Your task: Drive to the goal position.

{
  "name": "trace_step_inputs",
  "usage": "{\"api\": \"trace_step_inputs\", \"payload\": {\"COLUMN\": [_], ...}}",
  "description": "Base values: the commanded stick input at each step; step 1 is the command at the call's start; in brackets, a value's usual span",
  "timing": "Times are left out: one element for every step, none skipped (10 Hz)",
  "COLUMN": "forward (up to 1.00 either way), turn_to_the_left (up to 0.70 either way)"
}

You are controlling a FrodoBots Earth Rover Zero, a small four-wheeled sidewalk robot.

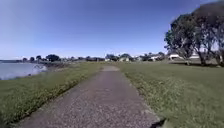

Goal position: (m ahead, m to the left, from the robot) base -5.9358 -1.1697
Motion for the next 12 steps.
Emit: {"api": "trace_step_inputs", "payload": {"forward": [0.70,0.70,0.70,0.70,0.70,0.70,0.70,0.70,0.70,0.70,0.70,0.70], "turn_to_the_left": [0.00,0.00,0.00,0.00,0.00,0.00,0.00,0.00,0.00,0.00,0.00,0.00]}}
